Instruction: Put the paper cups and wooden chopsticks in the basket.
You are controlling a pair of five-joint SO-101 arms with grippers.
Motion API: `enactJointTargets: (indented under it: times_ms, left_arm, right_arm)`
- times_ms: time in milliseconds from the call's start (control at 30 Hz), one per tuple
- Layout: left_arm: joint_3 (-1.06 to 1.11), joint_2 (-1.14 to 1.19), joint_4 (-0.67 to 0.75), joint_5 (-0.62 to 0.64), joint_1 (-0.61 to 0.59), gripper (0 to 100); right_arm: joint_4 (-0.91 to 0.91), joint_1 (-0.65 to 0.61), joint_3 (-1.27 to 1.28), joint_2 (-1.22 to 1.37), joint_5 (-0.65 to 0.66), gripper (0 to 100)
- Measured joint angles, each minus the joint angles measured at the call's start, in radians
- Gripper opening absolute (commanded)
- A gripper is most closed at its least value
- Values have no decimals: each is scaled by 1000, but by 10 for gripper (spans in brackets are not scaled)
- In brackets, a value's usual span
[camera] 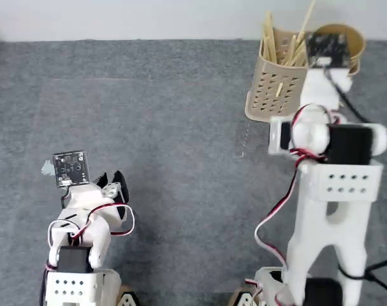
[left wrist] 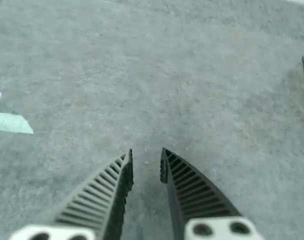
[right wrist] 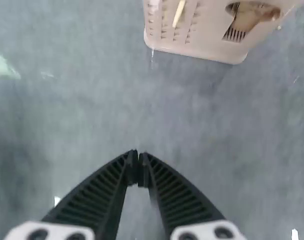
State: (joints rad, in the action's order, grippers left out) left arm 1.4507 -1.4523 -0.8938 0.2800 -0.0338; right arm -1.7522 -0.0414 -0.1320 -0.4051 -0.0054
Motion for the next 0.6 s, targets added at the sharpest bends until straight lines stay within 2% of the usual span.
enactJointTargets:
  times_ms: [200,433,600]
  left_arm:
    - [2,0,0,-3,3,91]
    - [3,0,0,-3,5,94]
    - [95,0,12,-3,5,94]
  right_arm:
    - [77,5,305,-222,0,9]
    - [362,8,787,-577,-52,9]
    - [560,9,1140,-847,-81,9]
